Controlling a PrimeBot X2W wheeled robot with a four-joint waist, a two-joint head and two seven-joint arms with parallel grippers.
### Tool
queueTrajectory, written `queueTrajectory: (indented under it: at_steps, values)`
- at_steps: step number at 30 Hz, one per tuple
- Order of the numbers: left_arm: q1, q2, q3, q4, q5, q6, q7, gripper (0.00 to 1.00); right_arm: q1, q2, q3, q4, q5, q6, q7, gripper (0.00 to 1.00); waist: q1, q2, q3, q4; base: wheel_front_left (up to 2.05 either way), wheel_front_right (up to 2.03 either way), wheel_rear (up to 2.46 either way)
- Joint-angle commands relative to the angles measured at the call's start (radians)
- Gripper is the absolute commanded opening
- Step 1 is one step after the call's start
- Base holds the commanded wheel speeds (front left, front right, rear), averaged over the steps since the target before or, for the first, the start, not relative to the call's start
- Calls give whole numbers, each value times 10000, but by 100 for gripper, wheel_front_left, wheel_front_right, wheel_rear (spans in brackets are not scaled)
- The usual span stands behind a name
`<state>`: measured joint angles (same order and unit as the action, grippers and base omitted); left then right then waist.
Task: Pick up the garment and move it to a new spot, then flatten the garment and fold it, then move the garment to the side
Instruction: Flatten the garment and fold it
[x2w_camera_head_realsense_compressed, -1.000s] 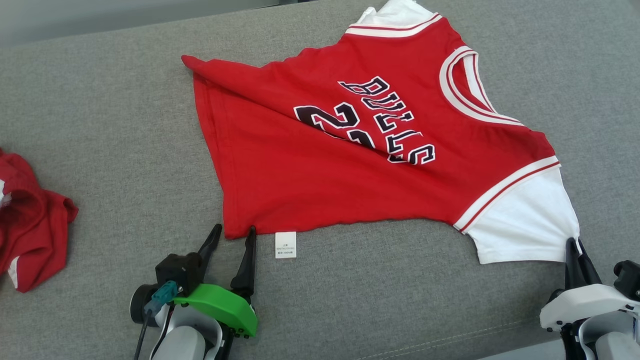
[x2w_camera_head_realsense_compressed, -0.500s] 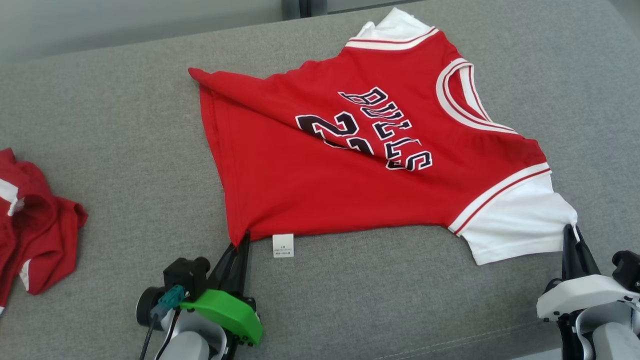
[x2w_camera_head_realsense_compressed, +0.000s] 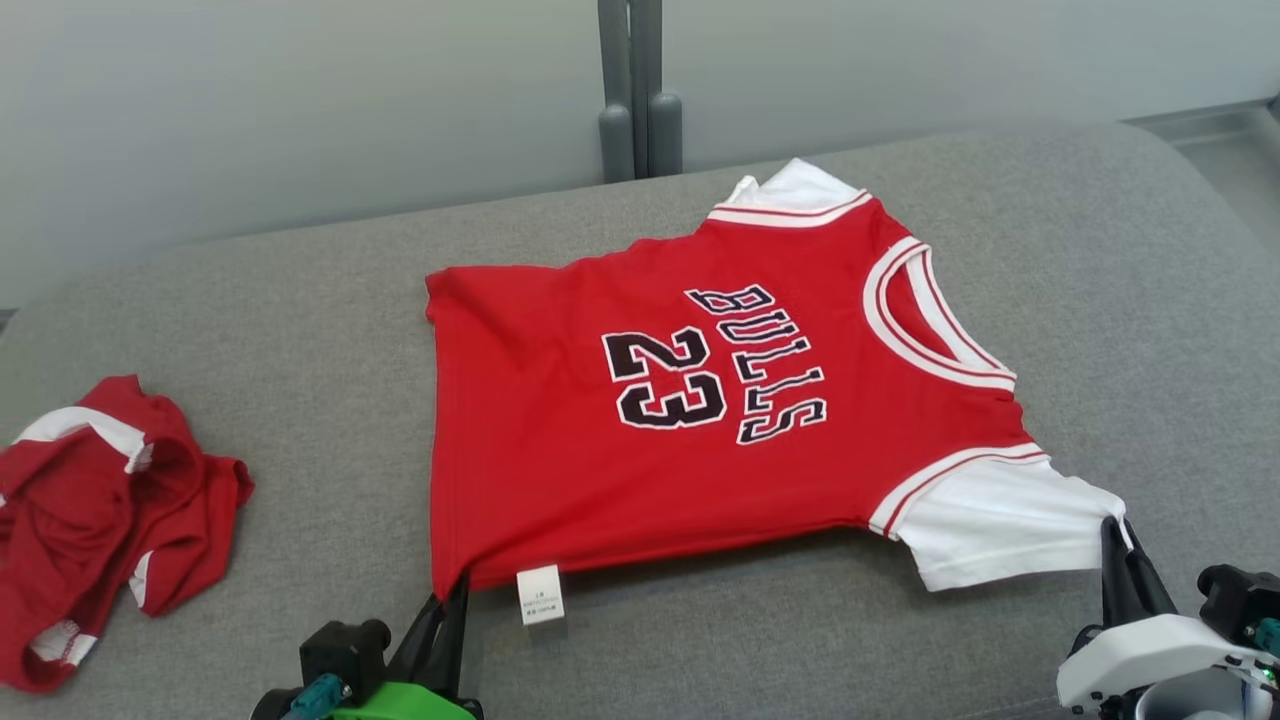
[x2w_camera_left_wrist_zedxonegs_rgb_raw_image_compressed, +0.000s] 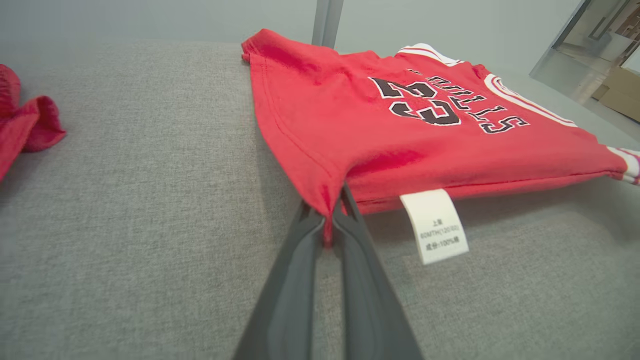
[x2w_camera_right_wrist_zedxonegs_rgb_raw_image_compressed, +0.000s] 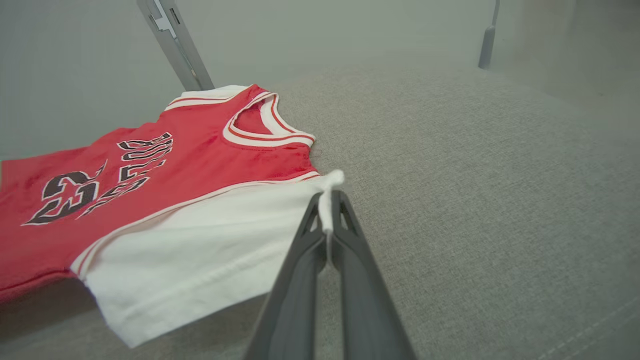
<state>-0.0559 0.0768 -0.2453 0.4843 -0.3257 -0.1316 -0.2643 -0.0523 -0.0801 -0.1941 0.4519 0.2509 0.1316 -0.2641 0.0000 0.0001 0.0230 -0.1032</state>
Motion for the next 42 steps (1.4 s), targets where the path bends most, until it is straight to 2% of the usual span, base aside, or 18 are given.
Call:
queueTrajectory:
  at_steps: [1, 12, 18, 21, 25, 29, 33, 37, 42]
  values:
    - [301, 22, 36, -68, 41, 20, 0, 0, 254, -37, -27, -66, 46, -18, 1, 0, 0, -1, -597, 294, 0, 0, 0]
    - [775, -54, 133, -256, 136, 20, 0, 0, 680, -71, 38, -286, 136, -18, 1, 0, 0, -1, -777, 751, 0, 0, 0]
    - [-45, 126, -192, -138, 121, 20, 0, 0, 142, -260, 437, -256, -33, -18, 1, 0, 0, -1, -137, 942, 0, 0, 0]
    - [-919, 244, -356, -149, 128, 19, 0, 0, -471, -372, 655, -280, -92, -17, 1, 0, 0, -1, 656, 1014, 0, 0, 0]
    - [-2478, 508, -575, -331, 223, 19, 2, 0, -1875, -674, 1117, -380, -229, -17, 1, 0, 0, -1, 1977, 1028, 0, 0, 0]
    - [-4491, 996, -928, -206, 410, 19, 0, 0, -3935, -1122, 1795, -355, -486, -15, 1, 0, 0, -1, 3244, 977, 0, 0, 0]
    - [-6616, 1420, -1376, 144, 549, 19, 0, 0, -6193, -1502, 2007, 2, -568, -17, 1, 0, 0, -1, 4193, 1024, 0, 0, 0]
    - [-8748, 1710, -1817, 829, 581, 19, 0, 0, -8500, -2021, 2200, 859, -836, -20, -1, 0, 0, -1, 4768, 1142, 0, 0, 0]
    - [-10959, 2001, -2009, 2117, 747, 21, 0, 0, -10831, -2505, 2533, 2228, -1685, -17, 12, 0, 0, -1, 4776, 1250, 0, 0, 0]
